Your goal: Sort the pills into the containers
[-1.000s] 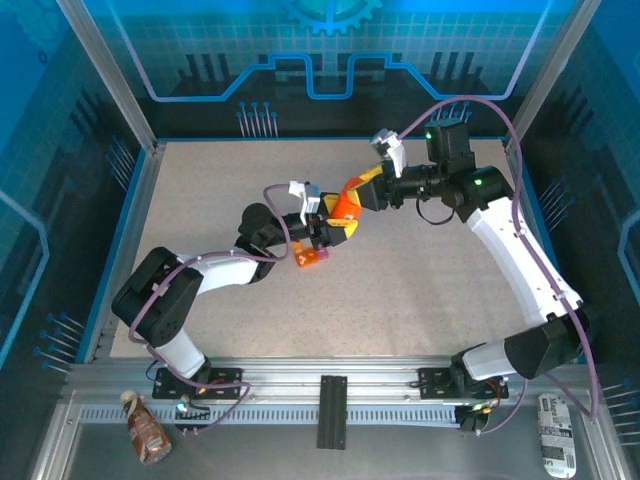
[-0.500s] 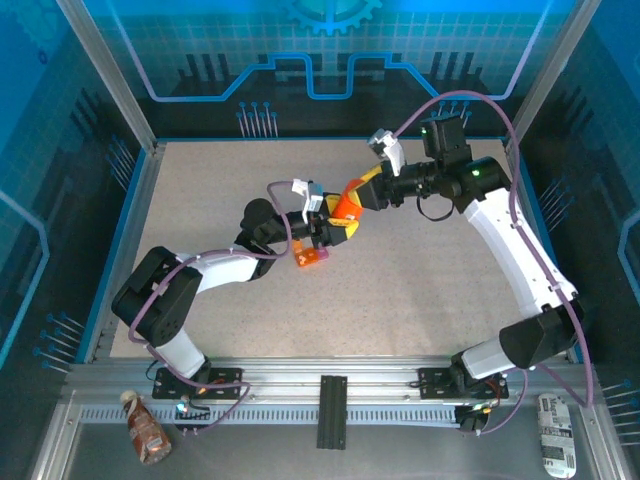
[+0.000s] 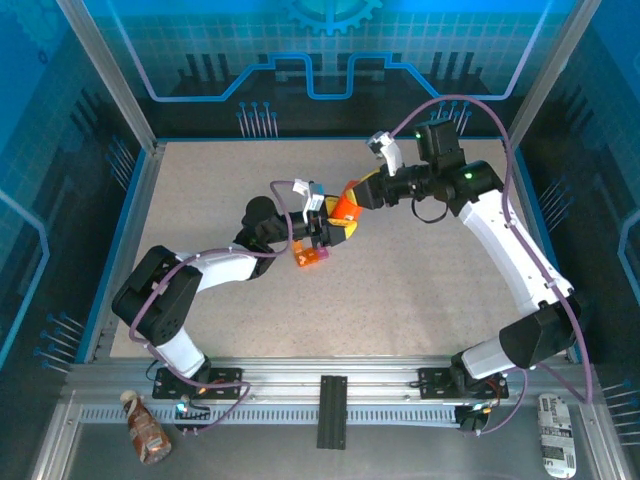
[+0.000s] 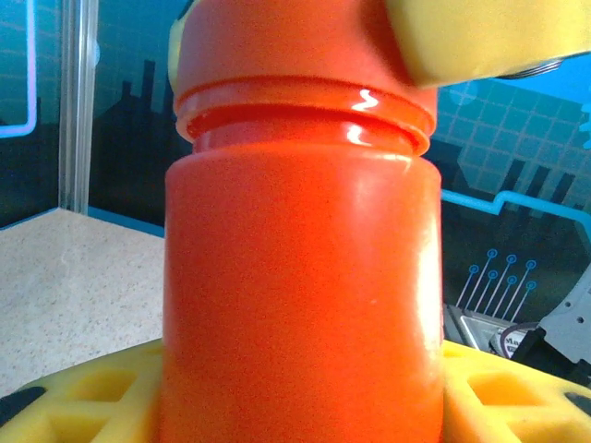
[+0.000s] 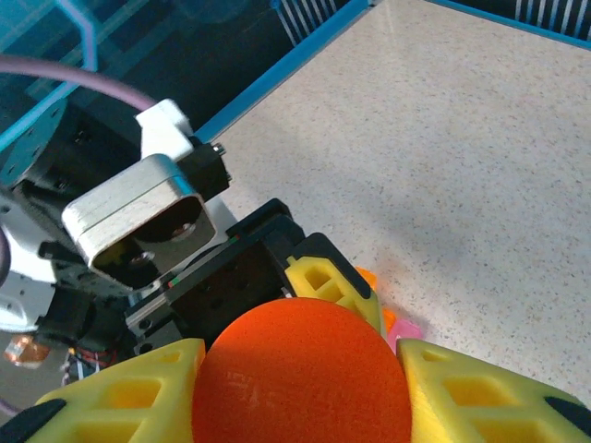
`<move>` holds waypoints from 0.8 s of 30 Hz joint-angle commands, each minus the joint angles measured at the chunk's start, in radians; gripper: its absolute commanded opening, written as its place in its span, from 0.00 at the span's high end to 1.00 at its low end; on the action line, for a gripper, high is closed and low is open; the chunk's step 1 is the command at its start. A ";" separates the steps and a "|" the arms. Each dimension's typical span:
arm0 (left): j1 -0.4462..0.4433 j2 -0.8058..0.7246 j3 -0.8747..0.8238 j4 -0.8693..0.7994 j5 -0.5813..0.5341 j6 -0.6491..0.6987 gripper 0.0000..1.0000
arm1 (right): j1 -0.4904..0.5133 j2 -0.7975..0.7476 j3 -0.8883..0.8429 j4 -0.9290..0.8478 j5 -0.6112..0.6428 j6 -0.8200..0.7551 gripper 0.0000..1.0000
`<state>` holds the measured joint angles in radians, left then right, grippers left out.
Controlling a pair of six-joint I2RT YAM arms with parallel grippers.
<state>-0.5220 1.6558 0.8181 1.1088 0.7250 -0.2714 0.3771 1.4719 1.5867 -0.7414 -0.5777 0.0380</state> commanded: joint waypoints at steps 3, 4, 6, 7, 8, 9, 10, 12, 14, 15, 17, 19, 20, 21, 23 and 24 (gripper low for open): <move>-0.009 -0.044 0.031 0.115 -0.125 0.076 1.00 | 0.092 0.001 -0.089 -0.009 0.149 0.187 0.62; -0.010 -0.049 0.026 0.112 -0.145 0.087 1.00 | 0.102 -0.004 -0.106 0.013 0.174 0.221 0.62; -0.017 -0.058 0.016 0.107 -0.191 0.119 1.00 | 0.126 -0.019 -0.145 0.064 0.221 0.308 0.62; -0.021 -0.063 0.012 0.106 -0.211 0.130 1.00 | 0.135 -0.026 -0.166 0.091 0.245 0.342 0.63; -0.025 -0.065 0.009 0.105 -0.226 0.143 1.00 | 0.144 -0.033 -0.194 0.123 0.254 0.382 0.63; -0.028 -0.067 0.007 0.106 -0.240 0.153 1.00 | 0.151 -0.035 -0.210 0.152 0.257 0.416 0.63; -0.032 -0.069 0.005 0.104 -0.251 0.164 1.00 | 0.157 -0.035 -0.220 0.169 0.262 0.440 0.63; -0.045 -0.075 -0.001 0.098 -0.279 0.192 1.00 | 0.170 -0.027 -0.228 0.191 0.266 0.475 0.63; -0.056 -0.082 -0.005 0.082 -0.305 0.222 1.00 | 0.178 -0.014 -0.225 0.197 0.262 0.497 0.63; -0.062 -0.085 -0.007 0.077 -0.320 0.236 1.00 | 0.180 -0.006 -0.222 0.199 0.258 0.507 0.63; -0.072 -0.088 -0.011 0.074 -0.342 0.258 1.00 | 0.182 -0.002 -0.223 0.212 0.254 0.527 0.63; -0.076 -0.089 -0.013 0.073 -0.355 0.268 1.00 | 0.183 -0.001 -0.215 0.217 0.251 0.534 0.63; -0.075 -0.090 -0.014 0.069 -0.354 0.268 1.00 | 0.181 0.001 -0.208 0.213 0.254 0.531 0.62; -0.075 -0.088 -0.014 0.066 -0.354 0.268 1.00 | 0.179 0.001 -0.199 0.206 0.254 0.525 0.62; -0.075 -0.088 -0.011 0.052 -0.349 0.267 1.00 | 0.167 0.000 -0.174 0.188 0.250 0.509 0.59; -0.075 -0.088 -0.009 0.040 -0.348 0.265 1.00 | 0.156 -0.002 -0.161 0.177 0.249 0.499 0.57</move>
<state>-0.5621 1.6333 0.7696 1.0130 0.3824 -0.0425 0.4858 1.4334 1.4139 -0.4561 -0.2230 0.5198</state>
